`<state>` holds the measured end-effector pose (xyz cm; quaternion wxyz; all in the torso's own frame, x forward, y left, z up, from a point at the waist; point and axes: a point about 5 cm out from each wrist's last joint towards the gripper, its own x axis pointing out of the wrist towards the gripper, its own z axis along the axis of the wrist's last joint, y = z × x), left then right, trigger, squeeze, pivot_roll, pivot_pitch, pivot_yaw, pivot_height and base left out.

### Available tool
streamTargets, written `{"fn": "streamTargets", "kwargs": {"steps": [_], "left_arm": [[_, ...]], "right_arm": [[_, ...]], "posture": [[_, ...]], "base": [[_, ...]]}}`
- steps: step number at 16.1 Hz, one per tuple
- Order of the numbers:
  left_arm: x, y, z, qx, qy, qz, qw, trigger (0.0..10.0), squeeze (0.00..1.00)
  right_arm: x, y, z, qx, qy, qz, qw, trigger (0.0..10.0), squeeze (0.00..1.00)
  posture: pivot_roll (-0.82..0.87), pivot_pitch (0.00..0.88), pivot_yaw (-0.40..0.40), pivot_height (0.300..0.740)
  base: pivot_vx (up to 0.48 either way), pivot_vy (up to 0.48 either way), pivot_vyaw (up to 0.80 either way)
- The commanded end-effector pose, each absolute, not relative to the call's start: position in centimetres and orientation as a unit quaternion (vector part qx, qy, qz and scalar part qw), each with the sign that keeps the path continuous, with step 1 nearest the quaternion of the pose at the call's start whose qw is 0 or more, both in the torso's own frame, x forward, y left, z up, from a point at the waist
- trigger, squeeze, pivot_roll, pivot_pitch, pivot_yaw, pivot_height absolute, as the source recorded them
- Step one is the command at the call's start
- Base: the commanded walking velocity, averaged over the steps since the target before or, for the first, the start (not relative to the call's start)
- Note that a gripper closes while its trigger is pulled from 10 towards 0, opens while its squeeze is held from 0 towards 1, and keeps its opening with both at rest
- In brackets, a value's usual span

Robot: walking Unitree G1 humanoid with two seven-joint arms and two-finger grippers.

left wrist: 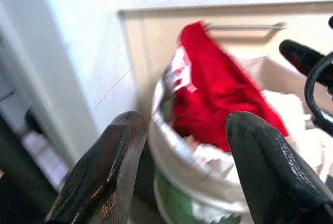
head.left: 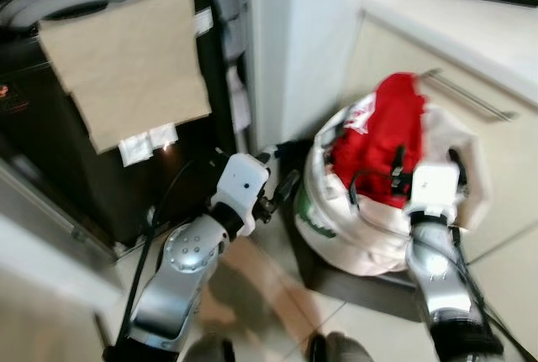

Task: Clothes washing

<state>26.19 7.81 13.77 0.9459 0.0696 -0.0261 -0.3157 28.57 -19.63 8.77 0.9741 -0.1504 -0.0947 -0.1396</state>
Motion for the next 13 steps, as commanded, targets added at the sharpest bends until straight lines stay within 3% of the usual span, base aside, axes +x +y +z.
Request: {"fn": "streamTargets", "kwargs": {"steps": [1, 9, 13], "left_arm": [[26.8, 6.8, 14.3, 0.065, -0.047, -0.337, 0.938, 10.0, 0.00], [29.0, 5.9, 14.3, 0.077, -0.066, -0.336, 0.936, 10.0, 0.00], [29.5, 6.1, 14.5, 0.078, -0.072, -0.327, 0.939, 10.0, 0.00]], "right_arm": [[28.9, -19.9, 9.7, -0.152, -0.110, -0.155, 0.970, 10.0, 0.00], [32.1, -20.5, 11.9, -0.140, -0.093, -0.152, 0.974, 10.0, 0.00], [34.7, -22.0, 12.5, -0.076, -0.043, -0.185, 0.979, 10.0, 0.00]], "posture": [[-0.16, 0.000, 0.045, 0.724], [-0.17, 0.000, 0.057, 0.724], [-0.15, 0.000, 0.056, 0.724]], "base": [[0.480, 0.000, 0.00], [0.480, 0.000, 0.00], [0.424, 0.000, 0.00]]}}
